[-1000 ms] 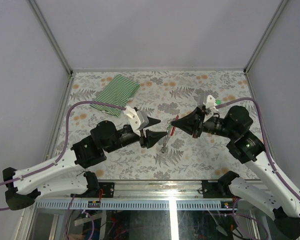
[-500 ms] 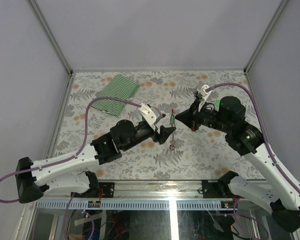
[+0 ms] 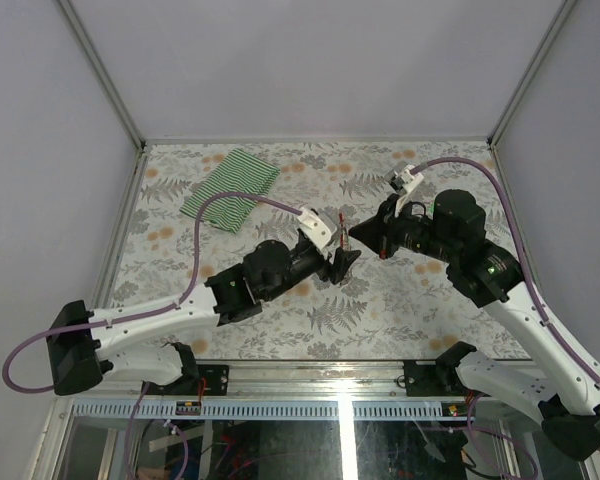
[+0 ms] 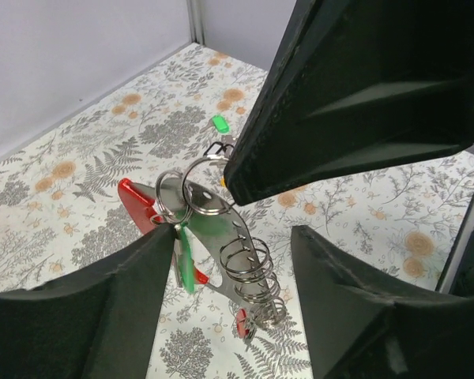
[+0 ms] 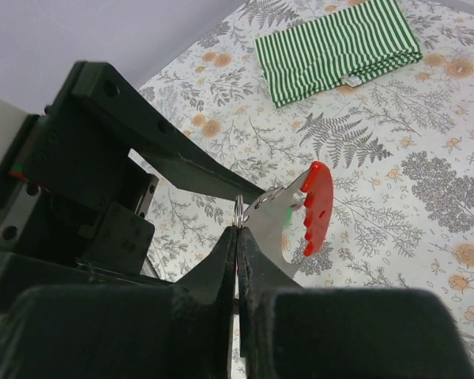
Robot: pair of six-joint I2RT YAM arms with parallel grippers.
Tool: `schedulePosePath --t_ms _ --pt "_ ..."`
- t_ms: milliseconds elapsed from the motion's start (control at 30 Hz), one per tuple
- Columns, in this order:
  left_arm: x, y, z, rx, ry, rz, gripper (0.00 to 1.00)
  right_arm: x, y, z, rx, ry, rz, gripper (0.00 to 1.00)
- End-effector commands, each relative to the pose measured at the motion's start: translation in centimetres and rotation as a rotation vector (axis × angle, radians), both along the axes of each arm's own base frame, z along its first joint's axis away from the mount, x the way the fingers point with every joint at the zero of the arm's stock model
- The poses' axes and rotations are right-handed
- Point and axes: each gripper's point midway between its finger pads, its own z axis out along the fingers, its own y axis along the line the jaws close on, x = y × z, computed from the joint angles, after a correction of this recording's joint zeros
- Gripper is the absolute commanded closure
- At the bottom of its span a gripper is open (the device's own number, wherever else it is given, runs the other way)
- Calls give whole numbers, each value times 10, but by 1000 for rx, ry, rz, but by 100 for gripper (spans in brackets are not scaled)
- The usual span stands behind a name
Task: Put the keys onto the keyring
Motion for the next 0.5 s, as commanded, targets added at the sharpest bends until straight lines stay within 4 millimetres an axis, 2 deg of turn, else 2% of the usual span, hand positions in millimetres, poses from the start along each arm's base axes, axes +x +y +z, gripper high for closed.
schedulePosePath --t_ms 0,167,467 --pt "9 -1 30 -67 -64 60 43 7 1 41 76 -87 -29 100" --pt "13 6 22 -43 -61 111 56 5 -1 43 73 -89 -35 100" --pt "15 15 22 -28 -70 142 82 3 -6 40 32 -85 -37 100"
